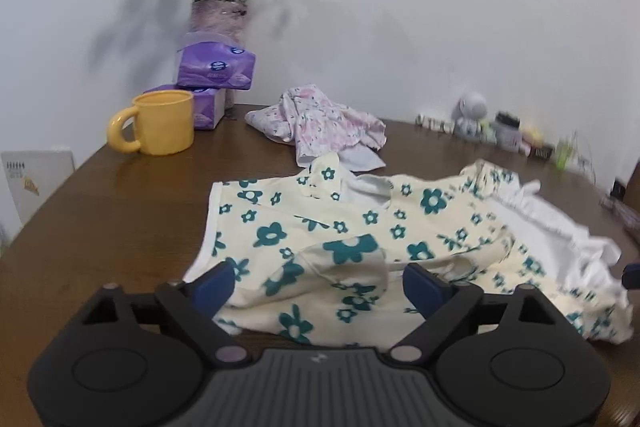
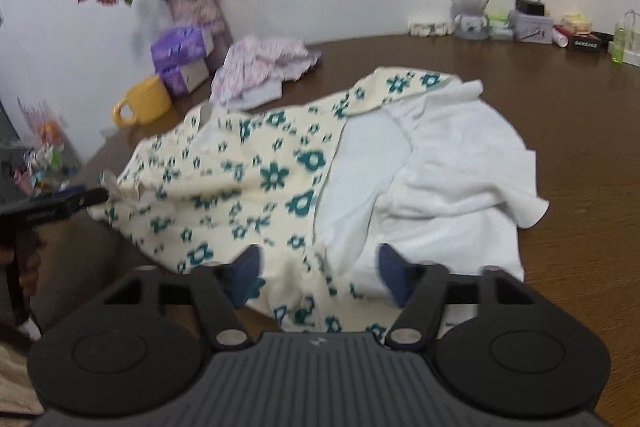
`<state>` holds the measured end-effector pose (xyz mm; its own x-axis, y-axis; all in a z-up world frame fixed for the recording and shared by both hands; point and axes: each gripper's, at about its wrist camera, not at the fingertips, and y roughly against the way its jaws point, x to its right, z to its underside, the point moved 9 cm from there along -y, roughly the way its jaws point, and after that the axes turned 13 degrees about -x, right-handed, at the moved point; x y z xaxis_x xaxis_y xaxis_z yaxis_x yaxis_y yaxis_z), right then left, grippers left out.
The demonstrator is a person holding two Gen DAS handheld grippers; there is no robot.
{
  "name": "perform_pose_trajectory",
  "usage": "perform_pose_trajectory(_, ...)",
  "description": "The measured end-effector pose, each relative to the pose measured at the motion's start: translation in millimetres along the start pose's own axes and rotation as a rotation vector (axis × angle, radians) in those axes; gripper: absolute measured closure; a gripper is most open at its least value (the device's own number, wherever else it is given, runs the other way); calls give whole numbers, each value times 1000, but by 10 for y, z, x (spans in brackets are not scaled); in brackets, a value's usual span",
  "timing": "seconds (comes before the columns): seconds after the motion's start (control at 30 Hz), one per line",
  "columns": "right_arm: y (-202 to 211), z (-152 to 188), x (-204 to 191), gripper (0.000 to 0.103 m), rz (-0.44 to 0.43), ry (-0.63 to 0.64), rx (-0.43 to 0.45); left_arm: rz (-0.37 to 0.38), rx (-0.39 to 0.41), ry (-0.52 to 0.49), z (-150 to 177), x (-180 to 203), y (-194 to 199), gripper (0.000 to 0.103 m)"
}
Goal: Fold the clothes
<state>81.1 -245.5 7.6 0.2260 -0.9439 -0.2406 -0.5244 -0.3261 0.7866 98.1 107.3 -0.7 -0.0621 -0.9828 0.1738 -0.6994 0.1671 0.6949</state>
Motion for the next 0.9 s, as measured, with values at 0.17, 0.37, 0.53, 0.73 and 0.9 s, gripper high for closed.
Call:
perform_pose_trajectory(0.17, 0, 44, 10, 1, 33, -9, 17, -8, -35, 71, 106, 58, -3, 6)
perform_pose_trajectory(0.37, 47, 64, -23, 0, 174, -33, 89, -131, -77, 74, 187, 127, -36, 6)
perform_pose_trajectory(0.53, -4, 102, -37, 0, 240, -15, 60, -200, -84, 44, 215, 164, 24, 6)
perform_pose_trajectory(0.73, -10, 240, -101, 0, 110, -68, 54, -179, -65, 42, 257, 225, 160, 6)
perform_pose_trajectory(0.9, 34, 315, -95, 0, 75, -106, 63, -208, -64, 36, 337, 297, 234, 7)
